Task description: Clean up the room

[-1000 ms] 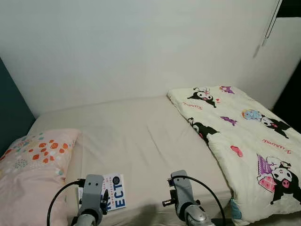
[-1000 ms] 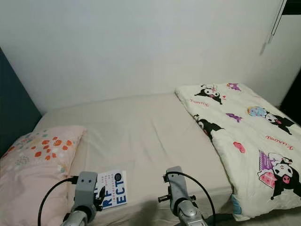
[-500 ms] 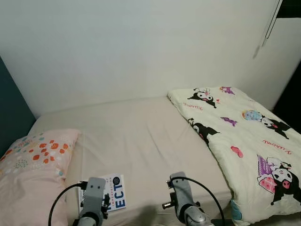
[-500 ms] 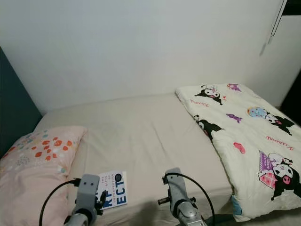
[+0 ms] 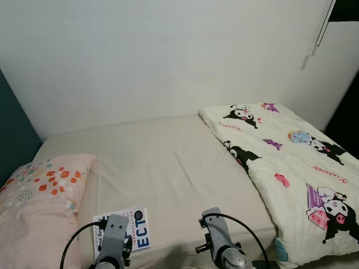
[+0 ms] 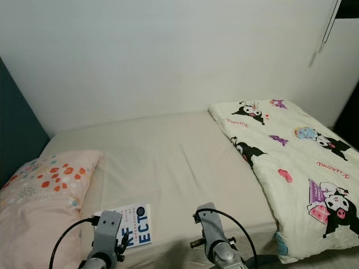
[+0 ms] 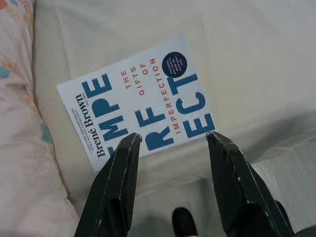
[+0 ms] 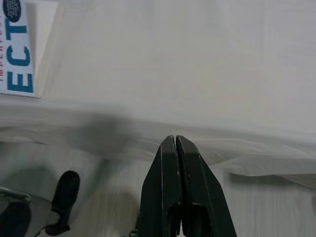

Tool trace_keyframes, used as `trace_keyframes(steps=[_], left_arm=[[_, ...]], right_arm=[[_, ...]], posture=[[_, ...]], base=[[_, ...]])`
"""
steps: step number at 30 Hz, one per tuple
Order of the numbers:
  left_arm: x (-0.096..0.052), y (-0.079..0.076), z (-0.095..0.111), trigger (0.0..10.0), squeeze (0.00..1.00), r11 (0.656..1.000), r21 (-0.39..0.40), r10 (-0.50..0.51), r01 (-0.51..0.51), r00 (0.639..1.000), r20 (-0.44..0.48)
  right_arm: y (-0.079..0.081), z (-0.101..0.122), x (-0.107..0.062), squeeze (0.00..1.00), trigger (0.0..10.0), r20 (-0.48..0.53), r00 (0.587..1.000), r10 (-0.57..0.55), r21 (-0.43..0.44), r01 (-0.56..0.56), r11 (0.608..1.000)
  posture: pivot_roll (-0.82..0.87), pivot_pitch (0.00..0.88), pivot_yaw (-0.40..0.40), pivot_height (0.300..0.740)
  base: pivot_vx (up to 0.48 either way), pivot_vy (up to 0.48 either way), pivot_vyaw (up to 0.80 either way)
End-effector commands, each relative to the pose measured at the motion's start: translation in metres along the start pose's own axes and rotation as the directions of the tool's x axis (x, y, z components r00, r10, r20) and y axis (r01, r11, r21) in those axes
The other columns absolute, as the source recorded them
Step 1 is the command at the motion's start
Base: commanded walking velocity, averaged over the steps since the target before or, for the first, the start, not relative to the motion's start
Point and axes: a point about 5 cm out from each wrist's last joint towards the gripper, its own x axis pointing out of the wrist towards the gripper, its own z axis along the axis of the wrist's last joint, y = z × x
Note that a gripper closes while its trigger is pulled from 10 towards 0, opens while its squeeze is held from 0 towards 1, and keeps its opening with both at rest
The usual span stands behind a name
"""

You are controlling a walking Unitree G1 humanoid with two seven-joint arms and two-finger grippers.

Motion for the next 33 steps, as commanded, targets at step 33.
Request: trace_keyframes(steps=[33], left_arm=[[-0.002,0.016,-0.034,10.0,0.0,0.991,-0.122,0.037,-0.059,0.983,-0.181]], right_arm=[[-0.024,-0.045,-0.012,0.0,10.0,-0.253,0.959,-0.131,0.102,0.161,0.982]], posture=[[-0.01,0.0,0.0,0.732]], base=[[0.0,0.0,0.0]])
